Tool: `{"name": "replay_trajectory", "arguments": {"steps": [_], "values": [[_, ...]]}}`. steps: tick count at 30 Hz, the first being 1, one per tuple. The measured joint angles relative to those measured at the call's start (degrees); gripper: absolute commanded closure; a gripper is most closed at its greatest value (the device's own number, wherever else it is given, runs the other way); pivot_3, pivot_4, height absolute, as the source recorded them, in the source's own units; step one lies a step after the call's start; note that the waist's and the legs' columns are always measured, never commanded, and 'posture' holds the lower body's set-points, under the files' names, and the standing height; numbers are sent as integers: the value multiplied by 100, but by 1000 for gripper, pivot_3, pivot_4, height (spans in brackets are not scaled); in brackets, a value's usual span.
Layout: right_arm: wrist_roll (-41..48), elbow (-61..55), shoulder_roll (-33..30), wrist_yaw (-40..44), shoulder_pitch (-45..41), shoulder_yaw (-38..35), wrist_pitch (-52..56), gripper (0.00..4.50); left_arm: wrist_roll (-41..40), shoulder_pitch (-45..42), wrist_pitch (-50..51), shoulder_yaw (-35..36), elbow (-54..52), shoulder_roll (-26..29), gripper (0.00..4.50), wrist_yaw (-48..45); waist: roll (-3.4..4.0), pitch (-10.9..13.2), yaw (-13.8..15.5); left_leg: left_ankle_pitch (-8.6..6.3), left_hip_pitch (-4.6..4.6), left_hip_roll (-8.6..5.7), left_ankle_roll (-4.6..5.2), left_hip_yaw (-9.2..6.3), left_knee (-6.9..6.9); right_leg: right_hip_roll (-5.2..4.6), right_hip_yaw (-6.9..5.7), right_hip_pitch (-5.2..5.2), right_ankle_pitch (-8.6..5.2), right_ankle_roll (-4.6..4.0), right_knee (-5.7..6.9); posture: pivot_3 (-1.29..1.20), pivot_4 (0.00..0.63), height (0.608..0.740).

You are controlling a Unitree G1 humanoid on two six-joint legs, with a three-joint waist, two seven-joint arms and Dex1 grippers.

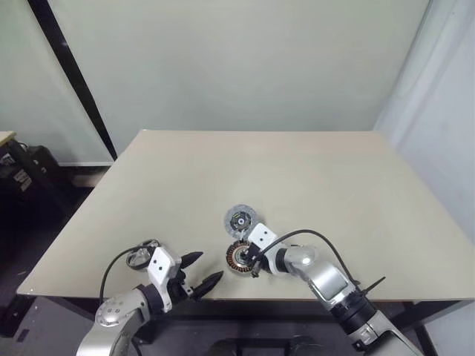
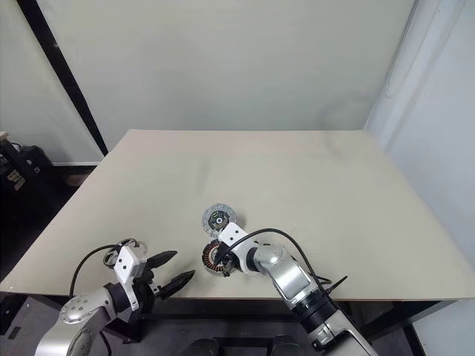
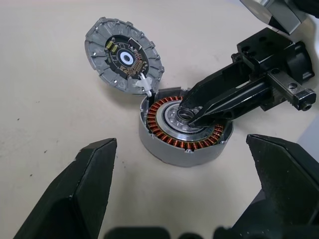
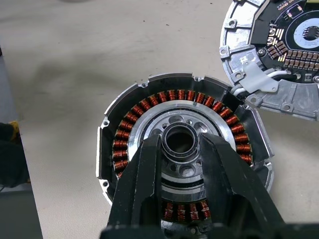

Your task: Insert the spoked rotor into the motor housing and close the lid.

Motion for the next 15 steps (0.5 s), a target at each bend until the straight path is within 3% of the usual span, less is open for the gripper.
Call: {"name": "replay_trajectory", "arguments": {"steps": [15], "values": [[-16,-18,-4,0,-2,-3,41,3705,1,-78,0,-25,1,1,0,-18,0,0,1,0,1,0,0,0,1,0,0,1,0,0,0,0,0,740]]}}
